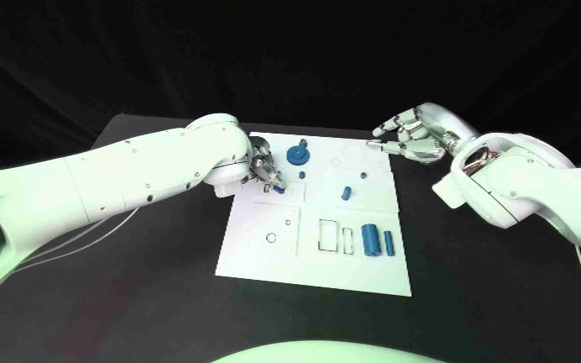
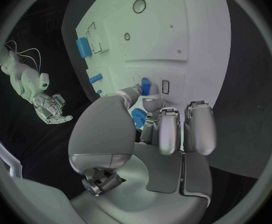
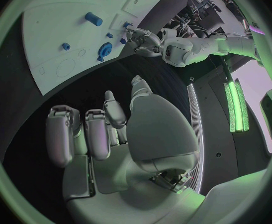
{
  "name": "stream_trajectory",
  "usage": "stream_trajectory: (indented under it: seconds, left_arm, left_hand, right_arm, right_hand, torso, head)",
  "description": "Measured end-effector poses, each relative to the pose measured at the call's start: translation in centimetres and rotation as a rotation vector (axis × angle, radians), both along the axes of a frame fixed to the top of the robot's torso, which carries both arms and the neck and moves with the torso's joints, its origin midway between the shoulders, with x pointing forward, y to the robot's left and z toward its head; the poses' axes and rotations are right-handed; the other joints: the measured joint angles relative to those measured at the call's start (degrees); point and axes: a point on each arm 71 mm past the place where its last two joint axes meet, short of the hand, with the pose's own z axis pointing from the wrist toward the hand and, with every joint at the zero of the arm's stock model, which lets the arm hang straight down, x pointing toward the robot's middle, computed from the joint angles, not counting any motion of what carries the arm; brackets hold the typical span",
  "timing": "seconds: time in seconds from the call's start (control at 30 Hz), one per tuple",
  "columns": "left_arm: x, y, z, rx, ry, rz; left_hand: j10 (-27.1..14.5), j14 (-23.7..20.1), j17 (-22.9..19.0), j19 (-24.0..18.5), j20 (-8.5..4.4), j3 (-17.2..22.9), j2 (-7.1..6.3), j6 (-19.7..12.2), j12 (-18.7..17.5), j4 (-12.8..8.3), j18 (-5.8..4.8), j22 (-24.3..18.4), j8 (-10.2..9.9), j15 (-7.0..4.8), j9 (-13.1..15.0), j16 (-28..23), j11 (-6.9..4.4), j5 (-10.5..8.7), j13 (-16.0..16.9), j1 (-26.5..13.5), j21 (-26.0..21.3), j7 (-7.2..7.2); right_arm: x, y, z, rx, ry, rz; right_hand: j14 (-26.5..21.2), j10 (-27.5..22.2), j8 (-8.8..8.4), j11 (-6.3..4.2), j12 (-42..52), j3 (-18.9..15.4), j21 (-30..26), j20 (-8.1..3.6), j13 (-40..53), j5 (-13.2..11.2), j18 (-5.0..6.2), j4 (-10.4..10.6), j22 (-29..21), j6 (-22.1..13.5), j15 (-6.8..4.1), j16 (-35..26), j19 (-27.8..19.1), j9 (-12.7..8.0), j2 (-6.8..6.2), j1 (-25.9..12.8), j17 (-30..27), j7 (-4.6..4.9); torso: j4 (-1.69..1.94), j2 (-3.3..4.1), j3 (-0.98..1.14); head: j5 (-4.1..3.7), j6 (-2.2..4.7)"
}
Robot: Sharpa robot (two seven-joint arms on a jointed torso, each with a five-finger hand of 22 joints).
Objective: Assemble the parts on the task board
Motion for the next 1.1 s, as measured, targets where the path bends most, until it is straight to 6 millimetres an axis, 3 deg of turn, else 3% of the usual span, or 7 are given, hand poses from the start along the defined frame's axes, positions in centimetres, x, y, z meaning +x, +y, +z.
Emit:
stream_trajectory:
  seconds: [1.1]
  left_arm:
    - [0.13, -0.04, -0.12, 0.005, 0.035, -0.002]
  left_hand:
    - [2.28, 0.18, -0.03, 0.21, -0.21, 2.15, -0.21, 0.83, 2.37, -1.20, 0.00, 0.48, 1.79, -0.59, 1.54, 0.00, -0.84, -0.02, 2.05, -3.32, 0.30, 0.00]
  right_arm:
    - [0.07, 0.02, -0.18, -0.003, 0.006, 0.001]
  right_hand:
    - [0.00, 0.00, 0.00, 0.00, 0.00, 0.00, 0.00, 0.00, -0.01, 0.00, 0.00, 0.00, -0.02, 0.20, 0.00, 0.00, 0.00, 0.02, 0.23, -0.23, 0.03, -0.20]
  torso:
    - [-0.04, 0.01, 0.05]
  head:
    - [-0.04, -0.18]
